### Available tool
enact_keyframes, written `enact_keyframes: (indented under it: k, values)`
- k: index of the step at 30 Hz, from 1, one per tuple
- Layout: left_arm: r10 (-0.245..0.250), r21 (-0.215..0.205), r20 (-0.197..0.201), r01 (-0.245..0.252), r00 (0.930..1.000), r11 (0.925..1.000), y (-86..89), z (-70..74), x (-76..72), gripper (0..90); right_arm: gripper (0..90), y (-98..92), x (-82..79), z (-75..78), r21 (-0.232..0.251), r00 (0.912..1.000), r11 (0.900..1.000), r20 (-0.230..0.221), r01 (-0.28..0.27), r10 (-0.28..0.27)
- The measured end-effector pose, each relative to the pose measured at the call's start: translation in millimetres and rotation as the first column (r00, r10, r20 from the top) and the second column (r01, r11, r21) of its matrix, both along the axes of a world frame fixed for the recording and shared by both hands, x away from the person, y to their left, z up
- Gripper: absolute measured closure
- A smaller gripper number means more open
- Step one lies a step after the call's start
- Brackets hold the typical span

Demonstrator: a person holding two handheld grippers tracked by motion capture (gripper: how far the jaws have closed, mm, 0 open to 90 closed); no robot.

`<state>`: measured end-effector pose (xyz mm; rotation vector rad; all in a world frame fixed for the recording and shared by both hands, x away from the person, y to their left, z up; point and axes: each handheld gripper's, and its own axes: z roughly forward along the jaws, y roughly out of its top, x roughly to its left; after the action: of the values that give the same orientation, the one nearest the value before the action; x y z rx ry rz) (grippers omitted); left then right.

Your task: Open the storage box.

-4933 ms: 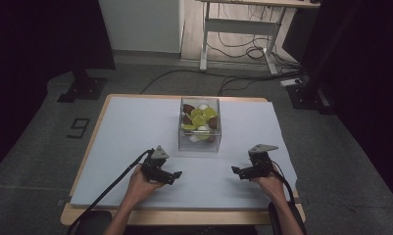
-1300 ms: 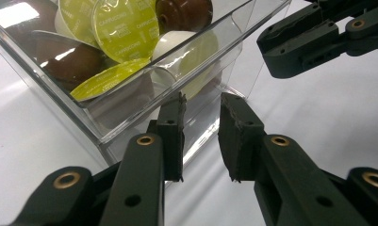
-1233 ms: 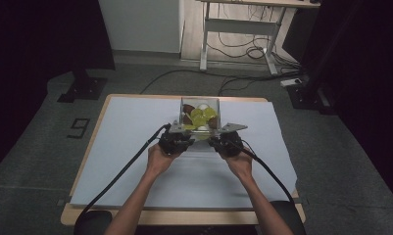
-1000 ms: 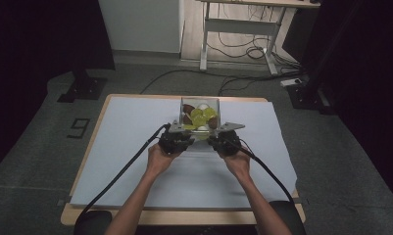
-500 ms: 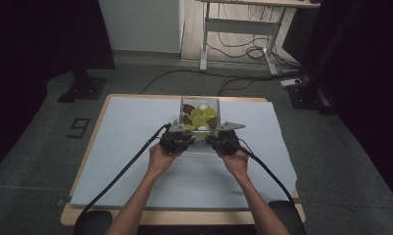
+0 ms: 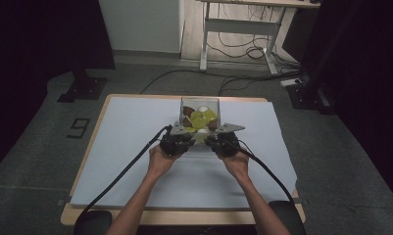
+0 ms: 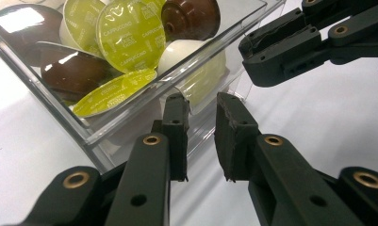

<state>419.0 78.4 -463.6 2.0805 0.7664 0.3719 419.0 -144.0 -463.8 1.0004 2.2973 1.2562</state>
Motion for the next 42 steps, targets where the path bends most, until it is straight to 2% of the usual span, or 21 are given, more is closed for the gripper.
enact_keyframes:
  k: [10,20,30,36,42]
  values:
    - [-0.008,-0.021,0.006,0.008,1.0000,0.9997,2.9,-2.3,-7.2,74.9,78.2,0.4,-7.5,1.0,-0.020,0.9998,1.000,0.012,-0.017,0.017]
    - [-0.015,-0.052,-0.001,0.015,0.9999,0.9985,5.6,-4.9,-15.5,75.5,77.3,-0.3,-14.0,-1.3,-0.001,0.9996,1.000,0.003,-0.029,0.029]
    - [-0.029,-0.042,0.011,0.030,0.9995,0.9987,6.7,-5.3,-24.8,75.5,77.3,1.2,-24.7,-1.3,-0.011,0.9996,1.000,0.009,-0.028,0.028]
    - [-0.031,-0.070,-0.001,0.031,0.9995,0.9971,8.5,-7.5,-30.2,75.0,77.2,1.1,-29.4,-1.5,-0.010,0.9995,1.000,0.009,-0.030,0.030]
    - [-0.033,-0.053,0.009,0.033,0.9994,0.9981,7.6,-6.5,-34.4,74.5,77.2,1.3,-33.7,-1.5,-0.011,0.9995,1.000,0.013,-0.029,0.029]
